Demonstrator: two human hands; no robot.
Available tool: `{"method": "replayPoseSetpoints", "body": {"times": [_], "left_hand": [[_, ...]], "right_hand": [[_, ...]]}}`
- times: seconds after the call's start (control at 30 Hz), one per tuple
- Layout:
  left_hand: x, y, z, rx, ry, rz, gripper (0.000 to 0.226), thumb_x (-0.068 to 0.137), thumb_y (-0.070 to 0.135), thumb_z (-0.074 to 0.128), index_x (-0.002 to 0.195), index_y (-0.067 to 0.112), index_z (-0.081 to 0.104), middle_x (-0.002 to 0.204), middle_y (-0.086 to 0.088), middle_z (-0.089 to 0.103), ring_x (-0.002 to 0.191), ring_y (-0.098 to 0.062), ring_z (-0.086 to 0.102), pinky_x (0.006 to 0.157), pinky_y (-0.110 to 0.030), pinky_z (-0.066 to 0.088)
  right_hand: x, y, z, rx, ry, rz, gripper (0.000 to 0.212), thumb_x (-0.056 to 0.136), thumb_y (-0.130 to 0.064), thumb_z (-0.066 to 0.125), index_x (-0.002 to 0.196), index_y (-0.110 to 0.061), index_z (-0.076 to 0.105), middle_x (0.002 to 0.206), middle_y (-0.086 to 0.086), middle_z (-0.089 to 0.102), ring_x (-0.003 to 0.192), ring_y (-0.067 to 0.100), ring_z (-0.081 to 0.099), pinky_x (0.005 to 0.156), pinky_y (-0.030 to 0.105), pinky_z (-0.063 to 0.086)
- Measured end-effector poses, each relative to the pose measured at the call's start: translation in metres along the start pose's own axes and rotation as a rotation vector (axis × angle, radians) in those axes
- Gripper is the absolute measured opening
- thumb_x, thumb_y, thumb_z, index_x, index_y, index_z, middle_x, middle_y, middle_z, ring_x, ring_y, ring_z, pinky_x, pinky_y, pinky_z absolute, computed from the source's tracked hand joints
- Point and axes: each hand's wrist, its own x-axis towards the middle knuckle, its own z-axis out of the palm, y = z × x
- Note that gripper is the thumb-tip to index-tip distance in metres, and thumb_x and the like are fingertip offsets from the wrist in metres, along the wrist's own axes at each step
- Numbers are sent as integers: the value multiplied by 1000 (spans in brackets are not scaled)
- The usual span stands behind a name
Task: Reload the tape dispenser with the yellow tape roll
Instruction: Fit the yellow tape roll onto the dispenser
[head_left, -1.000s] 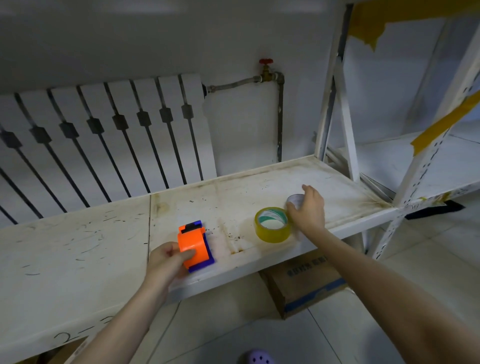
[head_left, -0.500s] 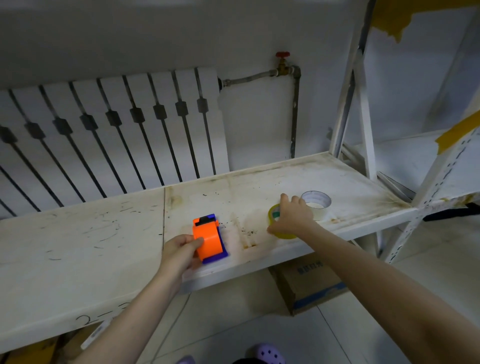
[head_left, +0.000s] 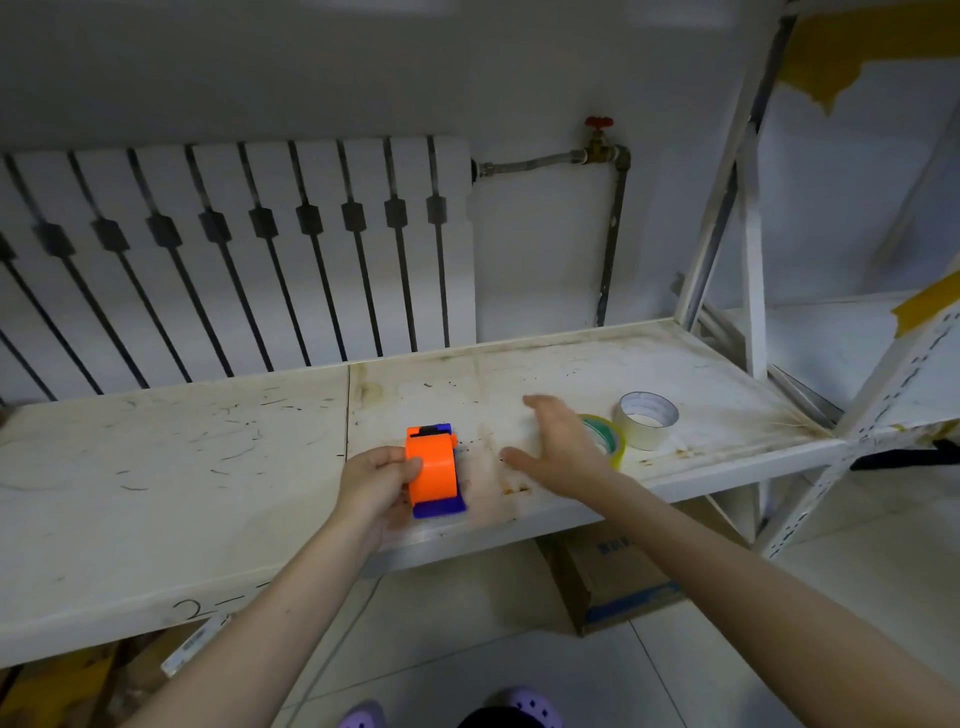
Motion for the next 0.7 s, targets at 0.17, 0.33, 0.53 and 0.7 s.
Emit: {"method": "replayPoseSetpoints", "body": {"times": [0.17,0.33,0.53,0.7], "left_hand": [[-8,14,-5,-176,-11,-10,8,86,-1,59,91,4,62,70,-5,65,70,-20,54,65,-30,44],[-14,24,-17,-207,-48,57,17,87,0,59,103,3,59,81,-6,60,71,-18,55,64,-26,45],[-10,15,-21,-145,-34,65,12,86,3,62,97,8,63,82,-1,62,76,-17,56,71,-29,46],[-4,11,-24,-131,-3,99,10,85,2,62,84,12,64,79,-1,63,74,-14,57,70,-28,47]], "right_hand": [[-22,-41,5,125,-157,-60,88,74,-40,76,143,-14,28,149,8,37,135,23,36,109,39,36],[-17,-35,11,213,-142,72,96,70,-41,79,145,-19,22,152,4,32,138,20,32,105,42,44],[0,-5,0,259,5,112,91,73,-44,75,145,-17,25,153,5,30,138,25,34,108,43,38],[31,42,-21,-415,-121,260,102,62,-53,77,138,-9,26,136,18,39,127,36,37,100,45,39]]}}
